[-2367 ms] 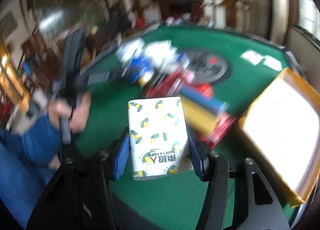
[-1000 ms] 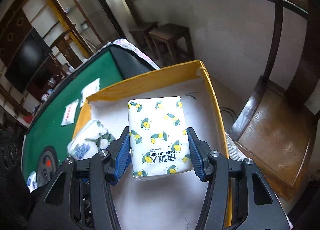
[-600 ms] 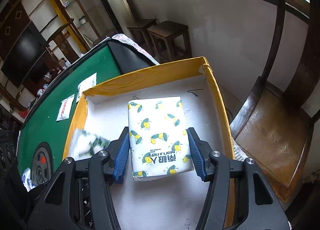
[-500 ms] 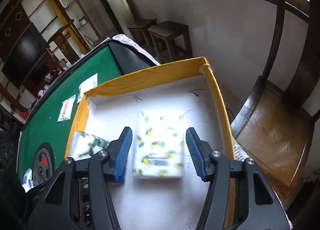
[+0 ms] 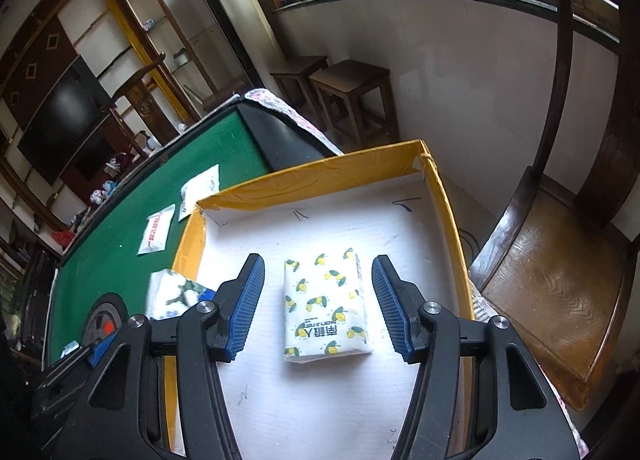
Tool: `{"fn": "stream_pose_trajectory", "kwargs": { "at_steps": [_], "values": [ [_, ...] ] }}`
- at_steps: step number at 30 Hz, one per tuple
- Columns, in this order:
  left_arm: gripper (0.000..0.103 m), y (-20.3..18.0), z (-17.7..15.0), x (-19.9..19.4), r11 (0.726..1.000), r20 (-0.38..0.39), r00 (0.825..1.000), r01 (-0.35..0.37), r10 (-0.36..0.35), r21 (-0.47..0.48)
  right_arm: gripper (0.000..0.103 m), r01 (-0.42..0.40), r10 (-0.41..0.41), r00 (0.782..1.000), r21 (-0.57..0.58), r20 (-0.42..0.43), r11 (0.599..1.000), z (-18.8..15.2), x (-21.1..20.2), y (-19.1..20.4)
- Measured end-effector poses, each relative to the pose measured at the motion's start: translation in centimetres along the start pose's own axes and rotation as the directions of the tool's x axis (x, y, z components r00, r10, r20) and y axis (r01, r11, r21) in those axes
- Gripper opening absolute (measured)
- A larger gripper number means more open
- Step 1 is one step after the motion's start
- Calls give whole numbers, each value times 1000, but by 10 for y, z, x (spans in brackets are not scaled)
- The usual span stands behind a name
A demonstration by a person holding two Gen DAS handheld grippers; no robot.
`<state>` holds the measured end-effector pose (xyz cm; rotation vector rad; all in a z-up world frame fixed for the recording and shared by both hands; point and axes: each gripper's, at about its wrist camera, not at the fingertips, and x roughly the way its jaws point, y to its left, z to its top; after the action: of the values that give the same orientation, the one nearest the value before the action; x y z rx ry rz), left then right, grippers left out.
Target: Organize soft objects
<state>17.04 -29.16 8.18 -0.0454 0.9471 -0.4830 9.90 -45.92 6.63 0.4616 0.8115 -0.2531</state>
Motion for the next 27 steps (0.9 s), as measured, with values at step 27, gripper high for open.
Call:
{"fn": "stream_pose_trajectory", "kwargs": {
  "at_steps": [27],
  "values": [
    [36,46,-110,-147,994,165,980,107,-109,19,56,-61,67,994,-69,86,996,-9,-29,18]
  ]
}}
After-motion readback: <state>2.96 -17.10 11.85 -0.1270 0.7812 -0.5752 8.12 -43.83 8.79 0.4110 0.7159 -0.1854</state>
